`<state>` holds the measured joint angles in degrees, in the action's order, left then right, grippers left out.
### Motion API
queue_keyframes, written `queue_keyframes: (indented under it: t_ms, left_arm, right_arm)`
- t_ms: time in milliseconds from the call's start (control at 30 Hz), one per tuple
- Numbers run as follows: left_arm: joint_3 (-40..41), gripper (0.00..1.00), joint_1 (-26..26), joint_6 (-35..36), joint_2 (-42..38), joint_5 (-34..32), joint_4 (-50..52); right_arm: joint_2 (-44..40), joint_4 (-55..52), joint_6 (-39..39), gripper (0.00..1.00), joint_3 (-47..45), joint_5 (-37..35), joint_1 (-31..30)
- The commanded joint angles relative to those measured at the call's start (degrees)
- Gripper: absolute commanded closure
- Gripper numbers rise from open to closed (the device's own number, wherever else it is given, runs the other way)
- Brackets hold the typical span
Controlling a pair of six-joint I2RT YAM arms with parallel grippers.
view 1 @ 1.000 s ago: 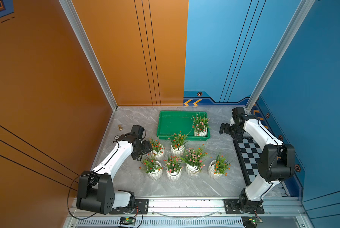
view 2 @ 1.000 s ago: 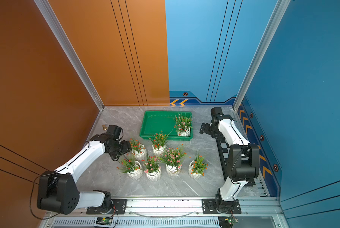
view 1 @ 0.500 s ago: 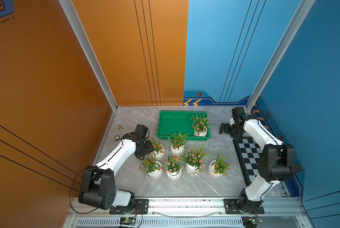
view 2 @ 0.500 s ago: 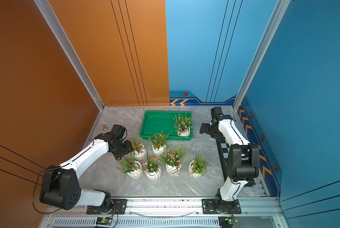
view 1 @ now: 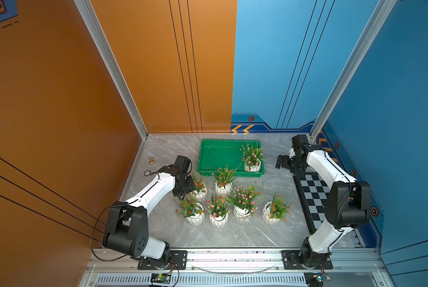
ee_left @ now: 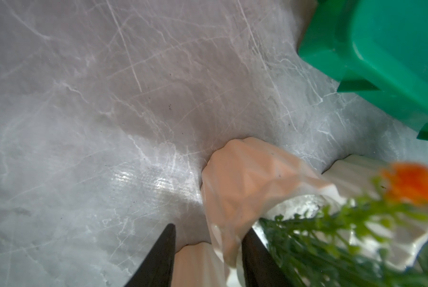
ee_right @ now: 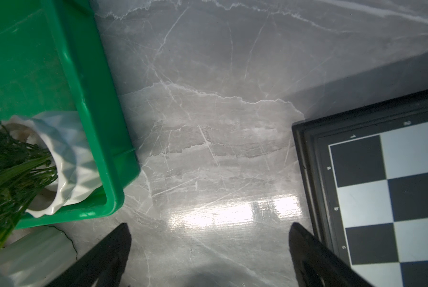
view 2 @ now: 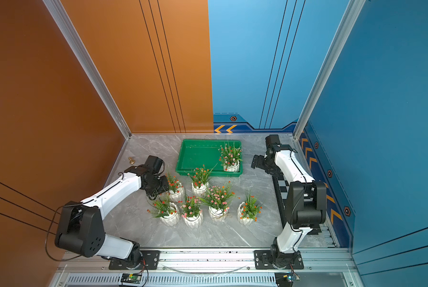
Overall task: Put the potted gypsophila into the storage box
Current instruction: Pick up the baby's breath potted plant from the center of the board.
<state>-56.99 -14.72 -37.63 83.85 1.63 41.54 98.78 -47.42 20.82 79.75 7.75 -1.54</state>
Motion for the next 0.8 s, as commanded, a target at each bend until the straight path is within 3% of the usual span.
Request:
queue_keyframes:
  t_ms: [0, 767]
  left_arm:
    - [-1.5, 0.61, -0.8, 0.5, 1.2, -1.7, 0.6]
    - [-4.1, 0.99, -1.8, 1.2, 3.1, -2.4, 0.7]
  right_arm:
    - [-1.6, 0.1, -1.2, 0.00, -1.0, 0.4, -0.1]
    - [-3.0, 0.0, -1.2, 0.00, -2.4, 0.1, 0.3]
